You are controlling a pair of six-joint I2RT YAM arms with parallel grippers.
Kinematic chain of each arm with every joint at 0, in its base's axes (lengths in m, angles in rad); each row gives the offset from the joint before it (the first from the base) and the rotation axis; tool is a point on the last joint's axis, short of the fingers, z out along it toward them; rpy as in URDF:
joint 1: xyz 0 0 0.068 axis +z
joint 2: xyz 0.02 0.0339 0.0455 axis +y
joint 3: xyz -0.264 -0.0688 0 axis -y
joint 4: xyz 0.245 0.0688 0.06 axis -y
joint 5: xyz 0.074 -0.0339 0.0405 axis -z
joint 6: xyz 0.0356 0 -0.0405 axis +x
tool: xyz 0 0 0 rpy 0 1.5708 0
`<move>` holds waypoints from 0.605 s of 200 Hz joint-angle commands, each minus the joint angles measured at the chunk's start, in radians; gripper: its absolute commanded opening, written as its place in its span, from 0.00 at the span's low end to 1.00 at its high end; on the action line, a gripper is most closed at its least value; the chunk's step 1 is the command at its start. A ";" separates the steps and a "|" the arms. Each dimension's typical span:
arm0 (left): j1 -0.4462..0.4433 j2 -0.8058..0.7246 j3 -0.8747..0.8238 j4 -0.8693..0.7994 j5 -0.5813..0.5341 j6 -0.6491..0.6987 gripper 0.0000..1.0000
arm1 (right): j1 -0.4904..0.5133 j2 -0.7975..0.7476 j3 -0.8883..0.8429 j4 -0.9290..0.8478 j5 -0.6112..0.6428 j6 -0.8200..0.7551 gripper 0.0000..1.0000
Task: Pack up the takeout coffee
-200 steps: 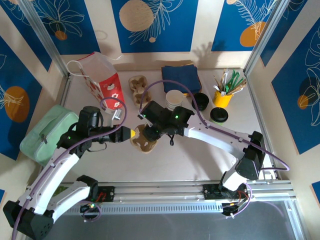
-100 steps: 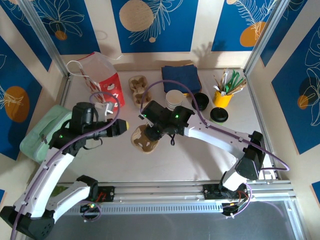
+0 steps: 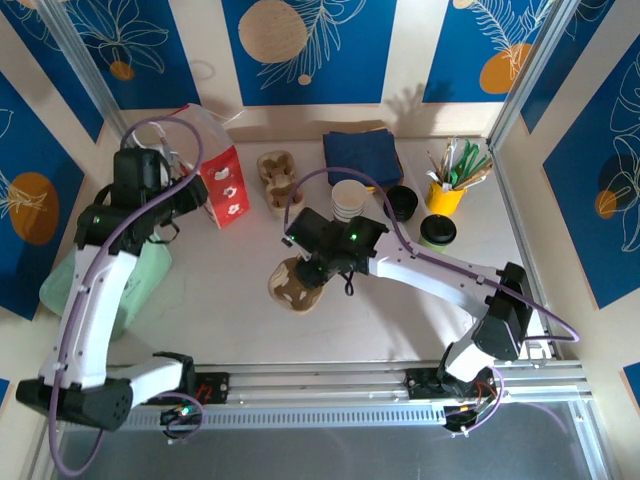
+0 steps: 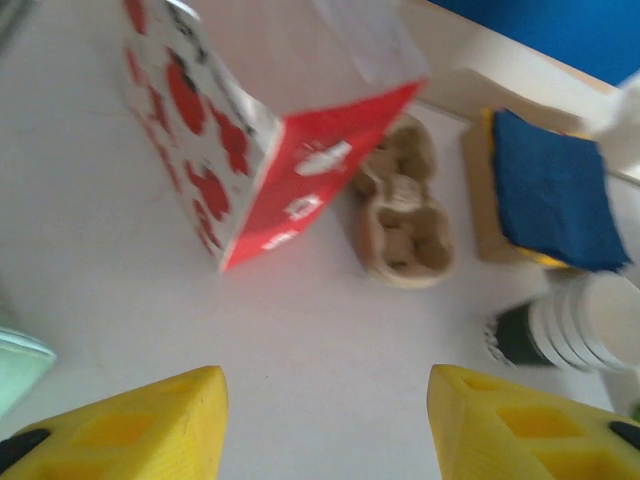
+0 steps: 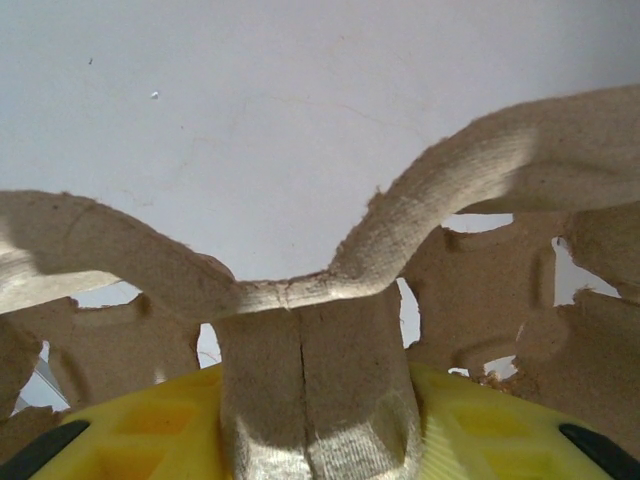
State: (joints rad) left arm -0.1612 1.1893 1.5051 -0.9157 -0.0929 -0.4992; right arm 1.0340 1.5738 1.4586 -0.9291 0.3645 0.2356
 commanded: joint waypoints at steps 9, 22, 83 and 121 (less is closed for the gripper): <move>0.037 0.088 0.084 -0.017 -0.116 -0.023 0.55 | 0.008 -0.061 -0.022 -0.005 -0.029 -0.010 0.42; 0.048 0.129 0.108 0.001 -0.146 -0.041 0.56 | 0.015 -0.065 -0.027 -0.008 -0.012 -0.010 0.41; 0.073 0.313 0.188 0.080 -0.225 -0.115 0.57 | 0.046 -0.060 -0.036 -0.021 0.015 -0.004 0.41; 0.080 0.430 0.258 0.117 -0.189 -0.109 0.55 | 0.047 -0.063 -0.041 -0.014 0.007 -0.003 0.42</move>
State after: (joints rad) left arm -0.0948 1.5642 1.6924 -0.8295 -0.2886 -0.5945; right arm 1.0744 1.5295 1.4300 -0.9329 0.3710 0.2356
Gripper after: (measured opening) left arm 0.558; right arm 0.415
